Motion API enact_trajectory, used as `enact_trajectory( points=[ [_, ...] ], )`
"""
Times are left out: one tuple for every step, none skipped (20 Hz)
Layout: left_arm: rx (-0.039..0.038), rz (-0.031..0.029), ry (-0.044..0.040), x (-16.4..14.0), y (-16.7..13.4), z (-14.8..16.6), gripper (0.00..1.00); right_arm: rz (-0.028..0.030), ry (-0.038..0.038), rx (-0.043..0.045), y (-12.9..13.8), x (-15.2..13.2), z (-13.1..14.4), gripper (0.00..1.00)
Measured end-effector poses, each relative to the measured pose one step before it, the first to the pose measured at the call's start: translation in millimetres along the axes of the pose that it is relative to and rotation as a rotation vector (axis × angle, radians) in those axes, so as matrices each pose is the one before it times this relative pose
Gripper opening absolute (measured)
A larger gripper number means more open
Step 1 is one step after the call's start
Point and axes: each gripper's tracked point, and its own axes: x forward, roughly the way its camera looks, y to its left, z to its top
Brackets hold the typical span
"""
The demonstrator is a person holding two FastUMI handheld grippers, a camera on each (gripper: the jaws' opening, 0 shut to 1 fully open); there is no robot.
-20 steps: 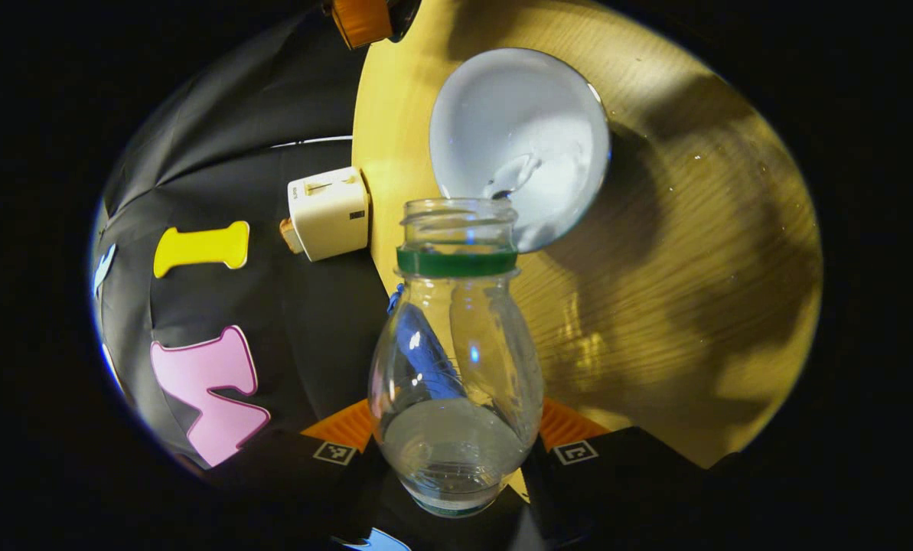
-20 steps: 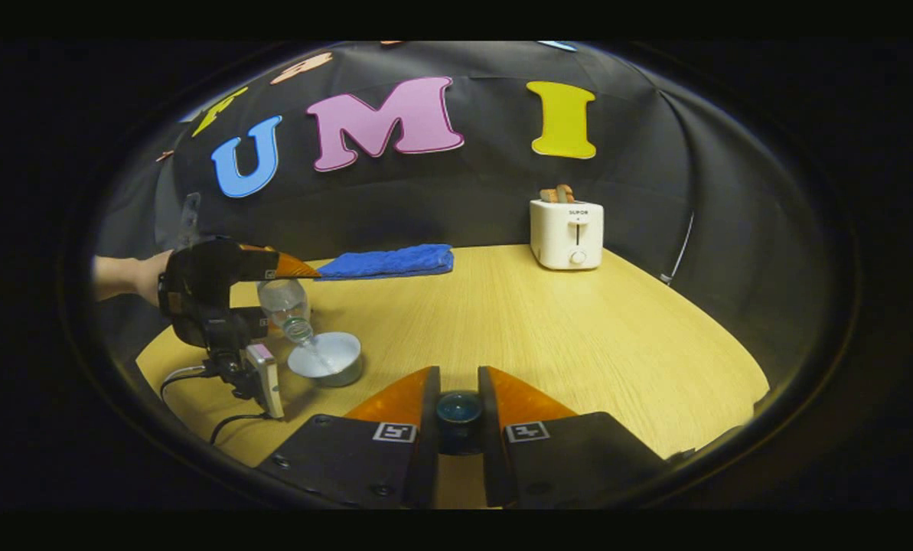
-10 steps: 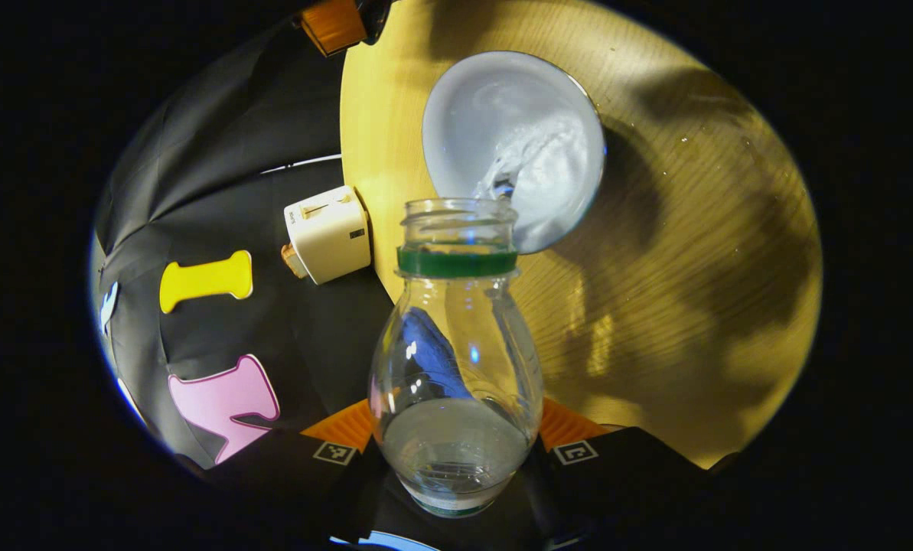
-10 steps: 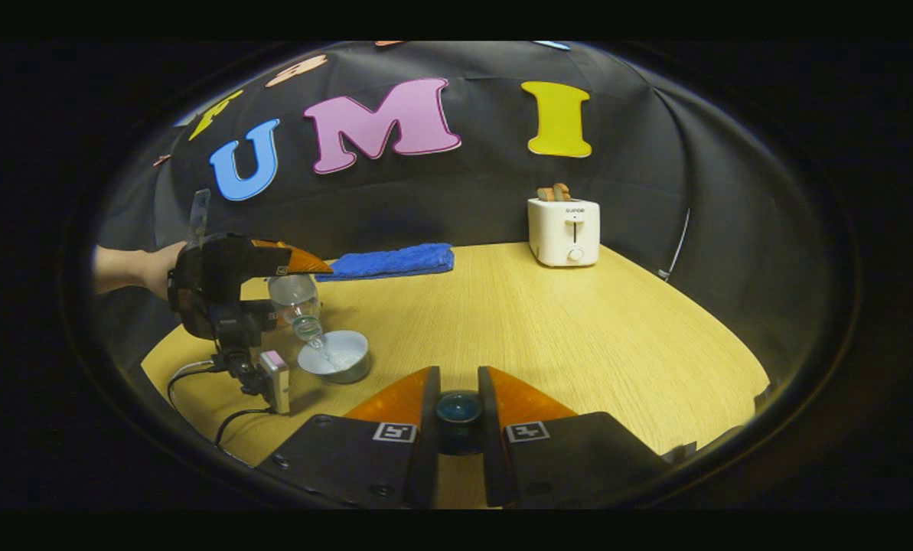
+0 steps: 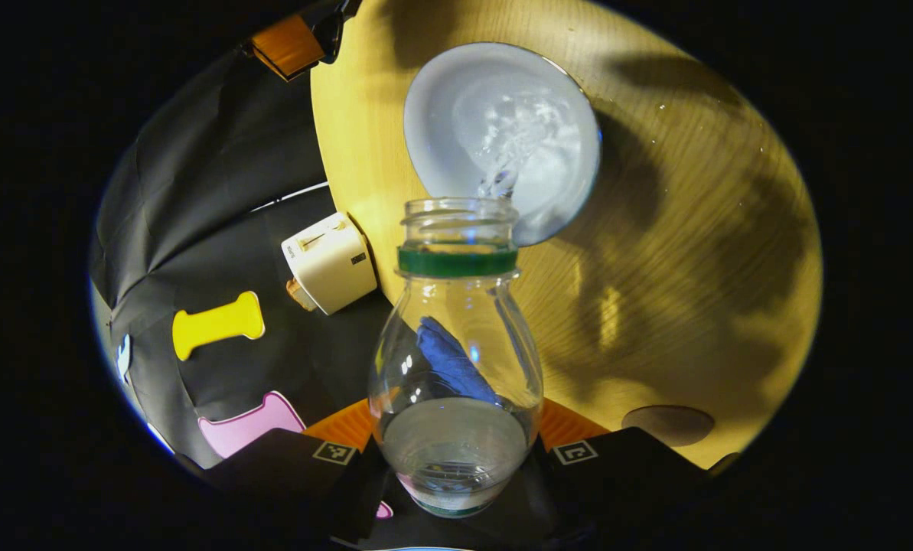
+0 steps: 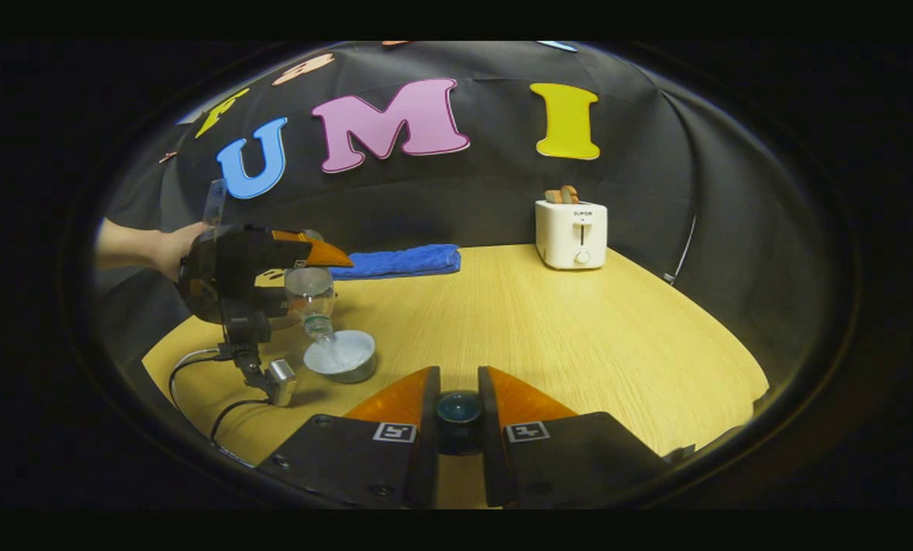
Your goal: Open the teacup lid with one hand, grasp the water bottle and pour water into the teacup with the other hand; after pouring, place the water bottle on the coaster and then close the teacup lid.
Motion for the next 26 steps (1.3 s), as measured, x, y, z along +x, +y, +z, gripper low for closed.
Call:
enact_trajectory(
  points=[
    [0.00633,0.00029,0.00431,-0.05,-0.19,-0.92,0.78,0.00156,0.00409,0.00155,0.89,-0.38,-1.6,0.28],
    [0.0061,0.00121,0.00472,0.1,1.65,-1.77,0.78,0.00033,0.00212,-0.00001,0.66,0.25,-0.31,0.23],
    [0.00636,0.00219,0.00372,0.85,1.46,-1.31,0.78,0.001,-0.00065,-0.00014,0.53,-0.46,0.49,0.28],
    [0.00768,0.00272,0.00346,0.63,0.02,0.16,0.78,0.00067,-0.00144,-0.00032,1.39,-0.82,0.7,0.28],
    [0.00817,-0.00039,0.00503,-0.19,0.35,-1.46,0.78,0.00096,-0.00247,-0.00059,0.47,0.3,1.44,0.28],
    [0.00718,0.00376,0.00431,-0.61,1.41,-0.02,0.78,-0.00005,-0.00247,-0.00058,0.27,-0.94,0.84,0.32],
    [-0.00118,0.00839,0.00373,-0.29,1.75,0.44,0.78,-0.00092,-0.00143,-0.00031,-0.21,0.41,0.31,0.28],
    [-0.0056,0.01227,-0.00014,0.46,1.74,-0.02,0.78,-0.0022,-0.00101,0.00072,-0.25,0.03,0.66,0.28],
    [-0.00119,0.00748,-0.00043,-1.18,-0.6,1.34,0.78,-0.00145,0.00039,0.0022,-0.11,0.1,-0.1,0.28],
    [0.00552,0.00673,-0.00162,-1.51,-1.42,1.64,0.78,-0.00052,0.00299,0.00123,0.05,-0.09,-1.27,0.23],
    [0.0043,0.00106,-0.00222,-1.44,-1.99,2.28,0.78,0.00031,0.00216,-0.00027,0.23,-0.48,-0.23,0.23],
    [0.00503,-0.00368,0.00067,-0.99,-1.96,0.25,0.78,0.0,0.00177,-0.00299,0.07,0.58,0.33,0.28],
    [0.0081,-0.00506,0.00405,-0.71,0.02,0.77,0.78,-0.00044,0.00135,-0.00501,-0.3,0.27,-0.22,0.28],
    [0.00199,-0.00452,0.00287,-1.21,-0.75,0.3,0.78,-0.00048,0.00192,-0.00411,0.76,-0.04,-0.99,0.28],
    [-0.0014,-0.0019,0.00136,2.41,1.91,0.46,0.78,0.00155,0.00015,-0.00104,0.02,-0.08,0.13,0.28],
    [0.00265,-0.00312,0.00278,1.42,0.46,1.24,0.77,0.00103,-0.00023,0.00045,1.46,0.73,-0.17,0.28],
    [0.00801,-0.00052,0.00178,2.35,-0.07,0.26,0.78,0.00076,-0.0007,0.00058,0.43,0.55,0.03,0.28],
    [0.00745,-0.00106,0.00107,1.34,-0.5,0.53,0.77,-0.00016,-0.00101,0.00029,0.35,-0.7,-0.33,0.32],
    [0.0056,-0.00454,0.00111,-0.54,-3.19,0.87,0.78,-0.00099,-0.001,0.00066,0.22,-0.26,-0.39,0.32],
    [0.00739,-0.00255,0.00128,-1.43,-0.89,0.14,0.78,-0.00027,0.00119,0.00189,-0.14,0.17,-0.64,0.32],
    [0.01011,-0.00136,0.00103,-1.09,-0.92,0.9,0.78,-0.00028,0.00112,0.00335,0.31,-0.45,-0.86,0.28],
    [0.00507,-0.00337,0.00101,-0.68,-1.4,-0.45,0.78,-0.00117,-0.00065,0.00221,-0.77,-0.9,-0.21,0.28],
    [-0.00208,-0.00875,0.00976,-1.58,-1.83,-1.31,0.78,-0.0031,-0.00083,0.00037,-0.82,-0.57,-0.1,0.28],
    [-0.0027,-0.00773,0.01045,3.34,2.23,-2.55,0.78,-0.00299,0.00189,0.00107,-1.22,-0.94,-1.19,0.28],
    [0.00207,-0.00422,0.00712,2.54,1.18,-0.93,0.78,-0.00208,0.00372,0.00371,-0.8,-0.46,-1.0,0.32],
    [0.00506,-0.00133,0.00324,5.51,3.05,-0.78,0.78,-0.00209,0.00172,0.00492,-0.63,-0.27,-0.45,0.28]
  ],
)
